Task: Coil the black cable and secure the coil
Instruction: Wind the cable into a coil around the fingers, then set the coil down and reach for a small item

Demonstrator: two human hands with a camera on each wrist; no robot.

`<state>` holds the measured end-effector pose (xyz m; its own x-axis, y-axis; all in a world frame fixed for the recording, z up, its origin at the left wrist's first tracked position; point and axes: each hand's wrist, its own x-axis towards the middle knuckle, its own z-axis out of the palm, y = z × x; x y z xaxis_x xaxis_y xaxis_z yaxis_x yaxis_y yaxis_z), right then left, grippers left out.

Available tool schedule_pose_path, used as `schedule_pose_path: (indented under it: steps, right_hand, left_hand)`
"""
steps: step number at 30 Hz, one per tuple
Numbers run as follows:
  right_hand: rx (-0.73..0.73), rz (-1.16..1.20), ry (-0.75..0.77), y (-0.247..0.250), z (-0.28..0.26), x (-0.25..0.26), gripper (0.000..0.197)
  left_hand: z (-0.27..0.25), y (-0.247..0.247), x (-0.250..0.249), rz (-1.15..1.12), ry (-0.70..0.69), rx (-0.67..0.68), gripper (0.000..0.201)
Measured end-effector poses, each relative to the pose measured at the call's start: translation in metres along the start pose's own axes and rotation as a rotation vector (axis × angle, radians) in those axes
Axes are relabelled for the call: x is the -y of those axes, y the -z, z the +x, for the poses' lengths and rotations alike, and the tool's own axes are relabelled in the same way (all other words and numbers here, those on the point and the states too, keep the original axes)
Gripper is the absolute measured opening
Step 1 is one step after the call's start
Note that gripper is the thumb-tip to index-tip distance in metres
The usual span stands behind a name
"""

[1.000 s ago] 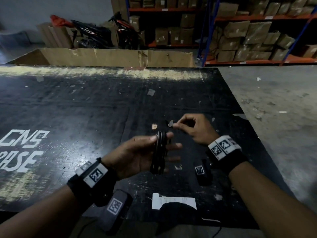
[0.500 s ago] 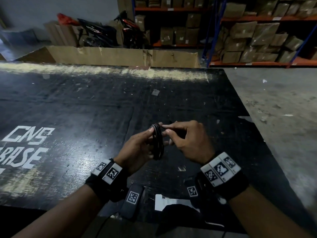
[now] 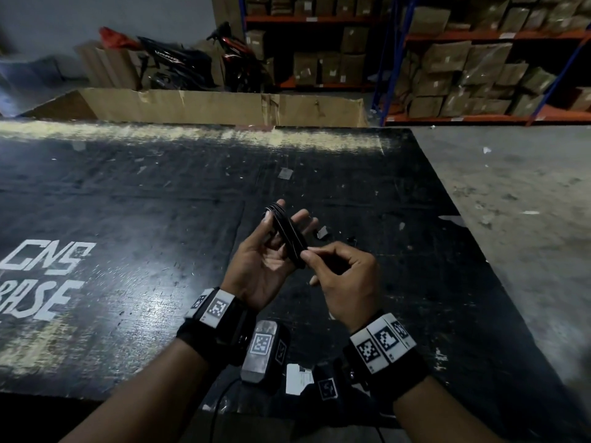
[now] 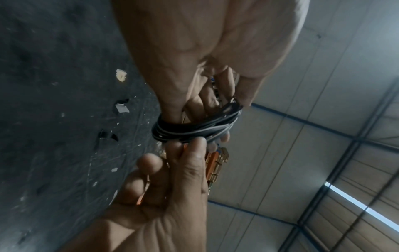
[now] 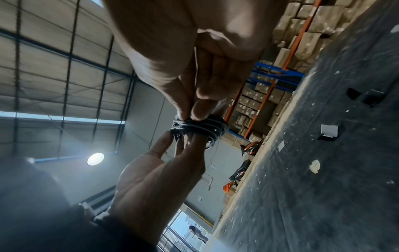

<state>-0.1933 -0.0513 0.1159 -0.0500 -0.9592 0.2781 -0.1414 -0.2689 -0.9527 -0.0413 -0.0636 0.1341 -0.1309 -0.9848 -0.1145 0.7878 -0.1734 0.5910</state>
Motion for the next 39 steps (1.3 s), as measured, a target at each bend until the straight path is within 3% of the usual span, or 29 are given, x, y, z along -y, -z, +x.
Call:
schedule_pose_path:
  steps: [3,7,11,15,18,21,25,28,30,35,39]
  right_hand:
    - [0.031,0.012,-0.013,-0.003,-0.003,-0.004,0.005]
    - [-0.013,-0.04,0.021,-0.006,-0.004,-0.01,0.015]
    - [-0.043,-0.085,0.095,-0.006,0.0,-0.007,0.016]
    - [0.039,-0.197,0.407,-0.001,-0.001,-0.01,0.007]
    - [0.097,-0.375,0.619,0.006,-0.003,-0.02,0.021]
    - [0.114,-0.515,0.747,0.01,-0.001,-0.025,0.025]
    - [0.094,-0.53,0.854,0.014,0.004,-0.026,0.019]
    - [0.09,-0.437,0.775,0.015,0.005,-0.028,0.017]
    - [0.073,-0.36,0.638,0.016,0.005,-0.031,0.015]
    - [-0.011,-0.169,0.229,0.028,0.016,-0.042,0.013]
    - [0.045,-0.023,0.046,0.046,0.026,-0.046,0.01]
  left_hand:
    - [0.002,0.002,-0.001,-0.009,-0.002,-0.015,0.056]
    - [0.0,-0.006,0.0,-0.086,0.004,-0.013,0.038]
    - [0.001,-0.006,0.0,-0.144,0.019,-0.046,0.032]
    - [0.0,-0.005,-0.002,-0.249,0.033,-0.087,0.029]
    - [-0.003,-0.006,-0.005,-0.326,0.041,-0.088,0.023]
    - [-0.007,-0.007,-0.004,-0.373,0.065,-0.119,0.025]
    - [-0.011,-0.01,0.001,-0.414,0.081,-0.177,0.026]
    - [-0.009,-0.007,0.003,-0.463,0.133,-0.173,0.021]
    - [-0.006,-0.005,0.003,-0.415,0.206,-0.214,0.021]
    - [-0.015,0.002,0.005,-0.1,0.323,-0.243,0.045]
    - [-0.028,0.012,0.005,0.224,0.246,-0.225,0.041]
